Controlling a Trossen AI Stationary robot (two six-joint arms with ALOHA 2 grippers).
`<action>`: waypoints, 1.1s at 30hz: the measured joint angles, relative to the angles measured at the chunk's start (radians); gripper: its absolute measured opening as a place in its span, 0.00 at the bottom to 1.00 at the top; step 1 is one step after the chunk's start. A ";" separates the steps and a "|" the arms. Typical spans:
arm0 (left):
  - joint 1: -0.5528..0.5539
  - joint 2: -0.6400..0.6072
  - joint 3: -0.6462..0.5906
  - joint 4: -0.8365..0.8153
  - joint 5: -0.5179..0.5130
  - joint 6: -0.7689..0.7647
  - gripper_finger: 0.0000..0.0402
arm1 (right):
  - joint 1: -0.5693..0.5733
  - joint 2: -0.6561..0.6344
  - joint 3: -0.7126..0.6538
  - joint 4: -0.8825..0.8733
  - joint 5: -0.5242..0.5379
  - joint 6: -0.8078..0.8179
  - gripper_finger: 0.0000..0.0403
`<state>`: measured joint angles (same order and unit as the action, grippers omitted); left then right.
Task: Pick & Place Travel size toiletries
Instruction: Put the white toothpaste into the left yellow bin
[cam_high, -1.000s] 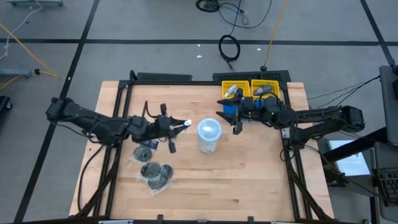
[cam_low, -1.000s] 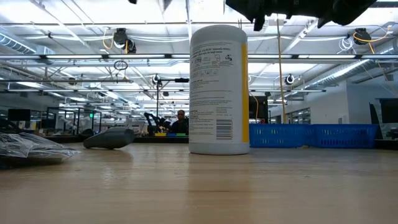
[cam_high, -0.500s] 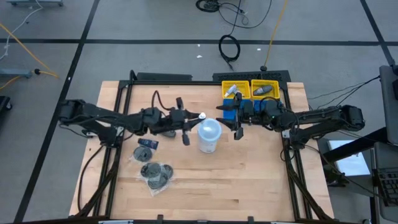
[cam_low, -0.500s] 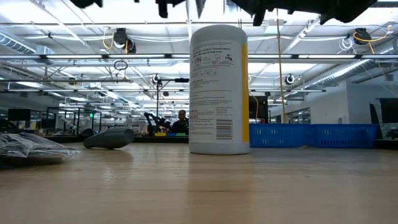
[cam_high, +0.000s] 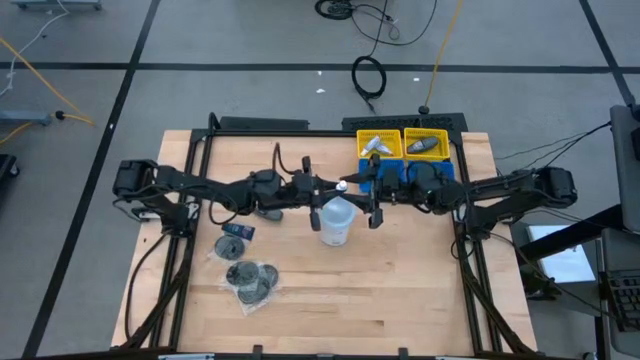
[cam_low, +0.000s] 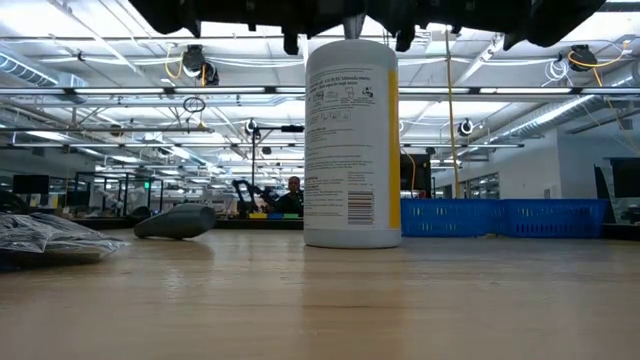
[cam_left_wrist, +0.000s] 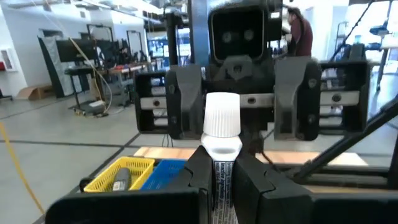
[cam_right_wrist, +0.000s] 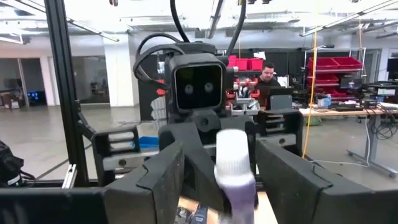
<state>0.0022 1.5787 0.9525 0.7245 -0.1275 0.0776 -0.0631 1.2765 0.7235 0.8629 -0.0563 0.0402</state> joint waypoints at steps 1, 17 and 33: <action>0.000 0.005 0.005 -0.008 0.000 0.002 0.08 | 0.000 0.002 0.000 0.002 0.000 0.000 0.46; 0.004 0.006 0.011 -0.027 0.001 0.006 0.08 | -0.001 0.001 0.000 -0.001 0.005 -0.004 0.20; 0.003 0.006 0.011 -0.028 -0.003 0.029 0.08 | -0.001 0.000 0.001 -0.013 0.004 -0.040 0.12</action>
<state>0.0055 1.5848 0.9630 0.6968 -0.1307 0.1066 -0.0643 1.2766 0.7242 0.8497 -0.0521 0.0002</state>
